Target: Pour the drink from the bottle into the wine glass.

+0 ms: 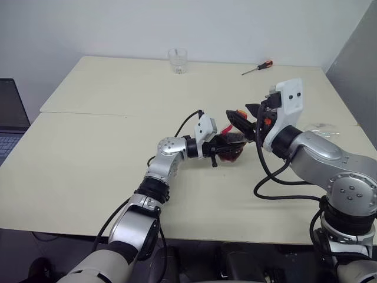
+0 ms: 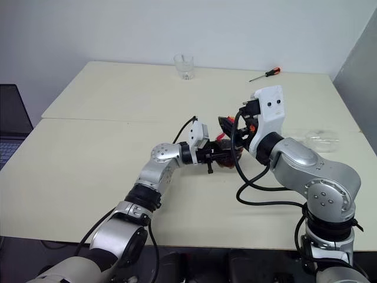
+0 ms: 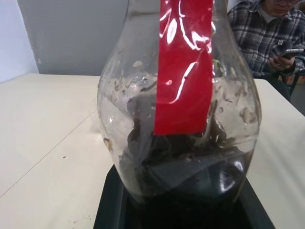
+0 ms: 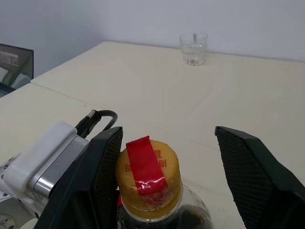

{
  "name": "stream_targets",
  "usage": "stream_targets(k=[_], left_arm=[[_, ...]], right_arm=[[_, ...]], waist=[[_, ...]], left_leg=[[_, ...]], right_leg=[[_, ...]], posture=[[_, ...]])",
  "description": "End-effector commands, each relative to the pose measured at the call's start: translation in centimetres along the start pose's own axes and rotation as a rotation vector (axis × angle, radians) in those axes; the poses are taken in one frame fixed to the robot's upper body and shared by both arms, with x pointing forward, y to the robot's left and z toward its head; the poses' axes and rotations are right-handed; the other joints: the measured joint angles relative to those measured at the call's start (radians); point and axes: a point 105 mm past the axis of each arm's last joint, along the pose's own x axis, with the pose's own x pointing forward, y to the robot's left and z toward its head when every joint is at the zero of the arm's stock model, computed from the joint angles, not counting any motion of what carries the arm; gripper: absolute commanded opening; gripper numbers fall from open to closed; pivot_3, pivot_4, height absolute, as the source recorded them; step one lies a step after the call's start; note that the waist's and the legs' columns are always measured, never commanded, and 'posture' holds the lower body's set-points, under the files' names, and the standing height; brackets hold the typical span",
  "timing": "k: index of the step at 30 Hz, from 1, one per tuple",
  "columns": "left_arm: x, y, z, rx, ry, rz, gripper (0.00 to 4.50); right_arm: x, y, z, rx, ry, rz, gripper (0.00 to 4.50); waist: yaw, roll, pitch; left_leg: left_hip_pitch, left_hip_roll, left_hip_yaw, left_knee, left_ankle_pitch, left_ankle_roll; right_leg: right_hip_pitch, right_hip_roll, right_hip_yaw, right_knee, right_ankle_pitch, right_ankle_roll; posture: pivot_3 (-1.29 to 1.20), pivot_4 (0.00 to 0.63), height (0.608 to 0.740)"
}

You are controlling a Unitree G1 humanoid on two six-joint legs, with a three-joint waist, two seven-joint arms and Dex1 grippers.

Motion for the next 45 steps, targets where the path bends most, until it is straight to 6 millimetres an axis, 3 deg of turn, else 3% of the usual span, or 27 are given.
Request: stream_targets(k=[1,9,15,18,26,45], left_arm=[[0.2,0.3,1.7,0.053,-0.046,-0.001,0.76],[0.2,0.3,1.7,0.055,-0.045,0.002,0.76],[0.1,0.4,1.5,0.053,-0.043,0.008,0.76],[0.2,0.4,1.5,0.052,-0.043,0.006,0.76],[0.0,0.8,1.5,0.056,-0.036,0.011,0.76],[-0.2,1.1,1.4,0.063,-0.031,0.022,0.76]], right_arm=[[0.0,-0.3,0.8,-0.023,-0.028,-0.022,3.30],[0.1,-0.2,1.0,-0.024,-0.036,-0.013,3.30],[-1.0,0.4,1.4,-0.027,-0.058,0.067,3.30],[-1.4,0.4,1.4,-0.036,-0.052,0.086,2.69],[-2.1,0.9,0.6,-0.047,-0.021,0.126,0.03],[-1.9,0.1,0.7,-0.079,-0.009,0.106,0.00]], waist=[[0.000,0.000,0.000],[0.000,0.000,0.000],[0.000,0.000,0.000],[0.000,0.000,0.000],[-0.002,0.000,0.000],[0.000,0.000,0.000]], left_leg=[[0.000,0.000,0.000,0.000,0.000,0.000],[0.000,0.000,0.000,0.000,0.000,0.000],[0.000,0.000,0.000,0.000,0.000,0.000],[0.000,0.000,0.000,0.000,0.000,0.000],[0.000,0.000,0.000,0.000,0.000,0.000],[0.000,0.000,0.000,0.000,0.000,0.000]], right_leg=[[0.000,0.000,0.000,0.000,0.000,0.000],[0.000,0.000,0.000,0.000,0.000,0.000],[0.000,0.000,0.000,0.000,0.000,0.000],[0.000,0.000,0.000,0.000,0.000,0.000],[0.000,0.000,0.000,0.000,0.000,0.000],[0.000,0.000,0.000,0.000,0.000,0.000]], posture=[[0.00,0.150,0.740],[0.00,0.150,0.740],[0.00,0.150,0.740],[0.00,0.150,0.740],[0.00,0.150,0.740],[0.00,0.150,0.740]])
